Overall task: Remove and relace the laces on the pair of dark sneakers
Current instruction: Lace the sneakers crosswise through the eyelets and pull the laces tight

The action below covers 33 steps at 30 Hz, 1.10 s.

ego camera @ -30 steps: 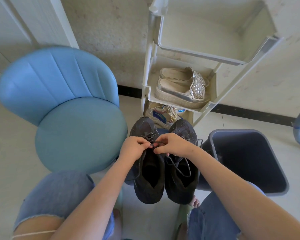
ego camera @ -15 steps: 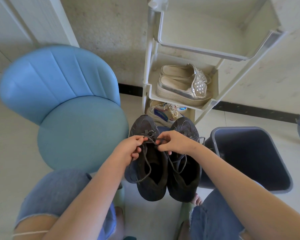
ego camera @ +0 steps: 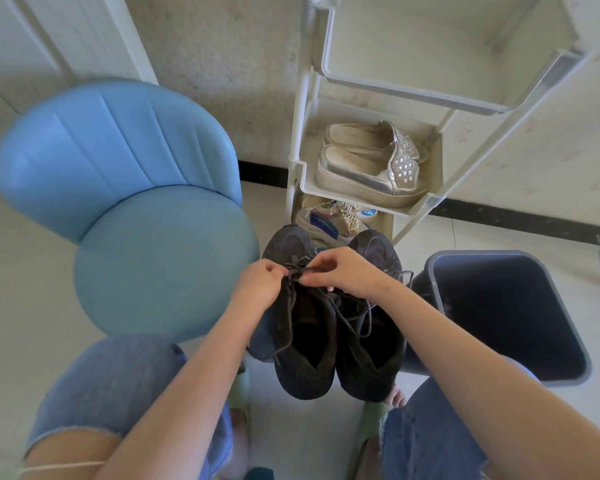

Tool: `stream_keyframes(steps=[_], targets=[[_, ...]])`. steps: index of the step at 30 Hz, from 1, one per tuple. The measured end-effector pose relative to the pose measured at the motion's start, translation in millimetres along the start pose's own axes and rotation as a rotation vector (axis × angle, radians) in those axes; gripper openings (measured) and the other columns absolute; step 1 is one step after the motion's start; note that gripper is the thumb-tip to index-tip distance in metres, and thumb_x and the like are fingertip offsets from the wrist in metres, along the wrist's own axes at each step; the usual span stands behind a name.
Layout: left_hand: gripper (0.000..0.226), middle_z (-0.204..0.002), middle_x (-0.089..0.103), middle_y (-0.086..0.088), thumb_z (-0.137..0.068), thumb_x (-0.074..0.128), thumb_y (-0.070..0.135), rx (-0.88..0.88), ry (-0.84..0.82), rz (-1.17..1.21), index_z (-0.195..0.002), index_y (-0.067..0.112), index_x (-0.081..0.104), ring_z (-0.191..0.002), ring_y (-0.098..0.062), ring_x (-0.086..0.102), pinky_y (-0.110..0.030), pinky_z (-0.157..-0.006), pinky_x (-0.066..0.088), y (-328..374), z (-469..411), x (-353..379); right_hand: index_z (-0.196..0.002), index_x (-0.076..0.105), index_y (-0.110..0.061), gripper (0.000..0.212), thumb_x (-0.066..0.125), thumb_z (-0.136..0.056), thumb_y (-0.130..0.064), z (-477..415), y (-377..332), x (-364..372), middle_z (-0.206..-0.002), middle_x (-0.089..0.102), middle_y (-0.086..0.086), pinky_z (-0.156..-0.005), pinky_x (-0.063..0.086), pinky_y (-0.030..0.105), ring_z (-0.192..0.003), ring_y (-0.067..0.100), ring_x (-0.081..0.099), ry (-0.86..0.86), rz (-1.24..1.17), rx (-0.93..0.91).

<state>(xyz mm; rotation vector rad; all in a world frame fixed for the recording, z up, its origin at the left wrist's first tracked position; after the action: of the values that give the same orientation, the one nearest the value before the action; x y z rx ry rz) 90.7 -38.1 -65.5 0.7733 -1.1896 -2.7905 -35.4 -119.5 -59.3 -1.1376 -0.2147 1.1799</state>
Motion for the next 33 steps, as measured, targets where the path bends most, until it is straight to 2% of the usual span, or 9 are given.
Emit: stream_keyframes(steps=[2,6,11,14,16,20,23,28,33], targets=[[0.023,-0.11,0.066,-0.013,-0.095,0.05,0.018,0.052,0.004,-0.029,-0.108,0.01,0.067,-0.105,-0.03,0.059,-0.026,-0.075,0.04,3,1,2,-0.084,0.069,-0.012,0.01,0.076,-0.08,-0.016,-1,2,3,-0.069,0.063,-0.007,-0.063,0.045,0.015,-0.058,0.002,0.054,-0.013,0.054,-0.006],[0.013,-0.107,0.068,-0.005,-0.089,0.063,0.019,0.152,0.039,-0.109,-0.099,0.013,0.069,-0.105,-0.02,0.06,-0.026,-0.082,0.041,6,1,3,-0.089,0.063,-0.009,0.028,0.079,-0.077,-0.029,2,14,-5,-0.074,0.067,0.005,-0.068,0.049,0.025,-0.054,0.006,0.056,0.013,0.159,0.087],[0.021,-0.109,0.067,-0.003,-0.088,0.065,0.024,0.166,-0.015,-0.145,-0.105,0.012,0.069,-0.104,-0.018,0.059,-0.026,-0.082,0.04,8,3,7,-0.078,0.065,-0.007,0.025,0.07,-0.085,-0.031,9,15,-5,-0.054,0.057,0.0,-0.048,0.035,0.009,-0.037,-0.001,0.045,-0.054,0.199,0.141],[0.019,-0.108,0.068,-0.006,-0.089,0.063,0.024,0.168,0.009,-0.185,-0.103,0.012,0.069,-0.103,-0.021,0.06,-0.03,-0.086,0.043,6,3,6,-0.069,0.062,-0.009,0.027,0.07,-0.086,-0.027,11,15,-5,-0.051,0.051,0.0,-0.045,0.035,0.012,-0.038,0.004,0.041,-0.092,0.16,0.162],[0.017,-0.107,0.068,-0.005,-0.091,0.06,0.024,0.16,0.012,-0.209,-0.102,0.014,0.068,-0.096,-0.021,0.061,-0.03,-0.082,0.043,5,2,6,-0.066,0.06,-0.008,0.028,0.069,-0.086,-0.024,12,15,-7,-0.049,0.05,0.0,-0.045,0.035,0.012,-0.039,0.005,0.041,-0.098,0.135,0.169],[0.011,-0.088,0.064,-0.002,-0.095,0.054,0.02,0.134,0.002,-0.17,-0.101,0.015,0.062,-0.056,-0.009,0.056,-0.019,-0.056,0.039,3,3,8,-0.064,0.061,-0.008,0.028,0.066,-0.087,-0.024,14,13,-6,-0.051,0.055,0.0,-0.045,0.035,0.014,-0.041,0.008,0.041,-0.125,0.153,0.175],[0.009,-0.078,0.062,0.002,-0.094,0.056,0.021,0.148,0.019,-0.211,-0.099,0.017,0.062,-0.051,-0.008,0.054,-0.02,-0.053,0.038,5,4,8,-0.071,0.062,-0.006,0.02,0.063,-0.087,-0.018,18,12,-3,-0.057,0.067,0.002,-0.041,0.03,0.015,-0.041,0.01,0.034,-0.154,0.098,0.215],[0.009,-0.053,0.055,0.006,-0.093,0.058,0.025,0.168,0.033,-0.3,-0.095,0.021,0.065,-0.047,-0.006,0.054,-0.021,-0.051,0.038,7,8,9,-0.078,0.061,0.001,0.016,0.06,-0.085,-0.014,20,16,-6,-0.066,0.071,0.006,-0.04,0.027,0.015,-0.044,0.012,0.028,-0.172,0.035,0.263],[0.007,-0.051,0.055,0.005,-0.09,0.063,0.022,0.126,-0.025,-0.306,-0.095,0.02,0.067,-0.039,-0.003,0.049,-0.019,-0.045,0.034,7,12,7,-0.073,0.064,-0.007,0.022,0.063,-0.09,-0.022,17,14,-7,-0.06,0.066,0.001,-0.041,0.028,0.016,-0.04,0.006,0.043,-0.156,0.091,0.211]])
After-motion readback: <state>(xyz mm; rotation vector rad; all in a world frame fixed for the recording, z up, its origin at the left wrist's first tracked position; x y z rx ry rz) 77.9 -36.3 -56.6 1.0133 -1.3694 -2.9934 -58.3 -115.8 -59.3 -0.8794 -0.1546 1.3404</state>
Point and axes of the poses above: each hand's wrist, its own z-axis away from the middle knuckle, its own x-axis out of the palm, y = z × x, the point moved 7 cm from there along -z, towards the middle knuckle
